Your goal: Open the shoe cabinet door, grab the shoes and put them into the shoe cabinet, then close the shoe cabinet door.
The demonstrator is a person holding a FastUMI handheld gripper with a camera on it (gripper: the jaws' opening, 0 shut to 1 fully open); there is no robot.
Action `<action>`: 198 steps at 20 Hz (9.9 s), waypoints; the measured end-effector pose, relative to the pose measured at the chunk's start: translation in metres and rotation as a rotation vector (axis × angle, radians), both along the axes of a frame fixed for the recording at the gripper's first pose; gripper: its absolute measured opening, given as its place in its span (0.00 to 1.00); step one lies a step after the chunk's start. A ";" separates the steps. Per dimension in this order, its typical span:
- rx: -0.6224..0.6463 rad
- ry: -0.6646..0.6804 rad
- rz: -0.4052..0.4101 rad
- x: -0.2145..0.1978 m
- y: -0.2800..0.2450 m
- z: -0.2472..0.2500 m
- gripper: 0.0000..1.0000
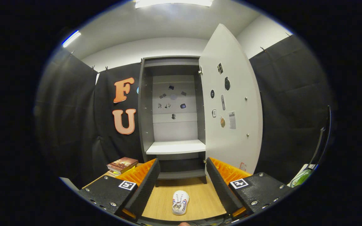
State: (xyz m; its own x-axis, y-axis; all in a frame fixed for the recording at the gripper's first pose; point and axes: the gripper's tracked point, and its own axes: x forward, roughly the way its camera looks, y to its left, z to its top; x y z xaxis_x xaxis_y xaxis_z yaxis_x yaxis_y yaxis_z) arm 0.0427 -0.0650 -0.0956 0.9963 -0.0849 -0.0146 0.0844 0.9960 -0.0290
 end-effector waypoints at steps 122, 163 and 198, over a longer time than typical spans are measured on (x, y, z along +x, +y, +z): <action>-0.084 0.749 0.011 0.142 0.023 -0.337 0.00; -0.172 0.276 0.129 0.359 0.051 -0.027 0.00; -0.175 0.266 0.116 0.445 0.078 -0.091 0.83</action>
